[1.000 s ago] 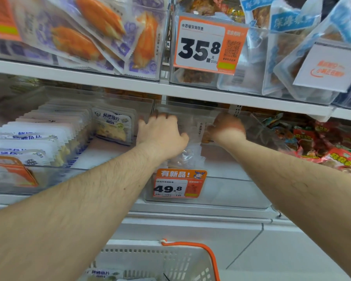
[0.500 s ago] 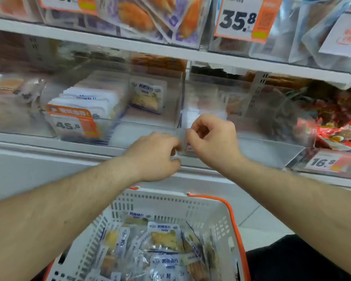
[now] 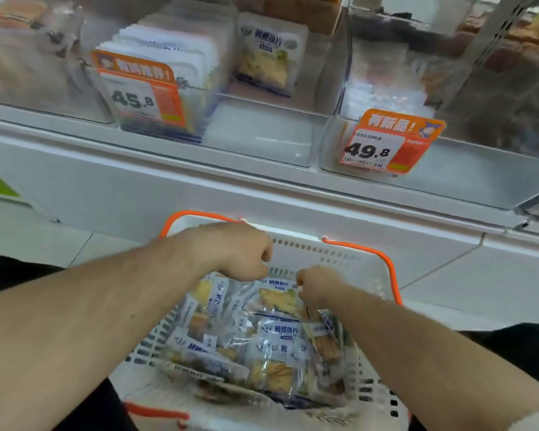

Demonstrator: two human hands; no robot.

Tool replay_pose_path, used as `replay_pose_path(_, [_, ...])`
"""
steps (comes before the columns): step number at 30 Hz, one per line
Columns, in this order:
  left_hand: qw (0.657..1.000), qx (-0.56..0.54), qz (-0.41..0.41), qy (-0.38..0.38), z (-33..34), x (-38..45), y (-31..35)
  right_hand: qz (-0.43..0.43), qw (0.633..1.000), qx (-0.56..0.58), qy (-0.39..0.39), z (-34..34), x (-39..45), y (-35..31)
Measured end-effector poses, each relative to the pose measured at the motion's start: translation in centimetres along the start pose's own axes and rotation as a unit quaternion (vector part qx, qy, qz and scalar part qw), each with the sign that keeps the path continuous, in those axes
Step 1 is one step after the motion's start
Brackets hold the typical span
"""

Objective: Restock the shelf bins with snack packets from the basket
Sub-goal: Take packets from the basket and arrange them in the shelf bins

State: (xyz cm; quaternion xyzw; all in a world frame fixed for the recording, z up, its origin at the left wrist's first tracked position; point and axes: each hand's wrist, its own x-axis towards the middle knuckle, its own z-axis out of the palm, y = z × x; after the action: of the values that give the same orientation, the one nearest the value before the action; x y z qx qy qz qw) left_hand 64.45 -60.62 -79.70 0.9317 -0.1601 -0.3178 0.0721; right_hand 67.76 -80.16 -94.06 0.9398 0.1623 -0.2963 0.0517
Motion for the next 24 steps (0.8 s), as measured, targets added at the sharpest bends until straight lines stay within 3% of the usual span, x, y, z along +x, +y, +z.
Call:
replay_pose_path(4, [1.000, 0.006, 0.009, -0.016, 0.1, 0.4, 0.1, 0.008, 0.995, -0.070, -0.076, 2.7, 0.1, 1.1])
replay_pose_path(10, [1.000, 0.004, 0.003, -0.028, -0.2, 0.7, 0.3, -0.003, 0.986, -0.154, -0.069, 2.7, 0.5, 1.0])
replay_pose_path(14, [0.999, 0.005, -0.016, -0.028, -0.4, 0.7, -0.2, -0.053, 0.976, -0.204, -0.051, -0.3, -0.1, 1.0])
replay_pose_path(19, [0.998, -0.001, -0.049, -0.050, -0.9, 0.1, -1.1, -0.109, 0.994, -0.018, 0.019, -6.8, -2.3, 0.1])
replay_pose_path(24, [0.996, -0.056, -0.070, -0.014, -2.2, -0.8, -2.4, -0.131, 0.971, 0.178, 0.095, -12.9, -5.9, -0.6])
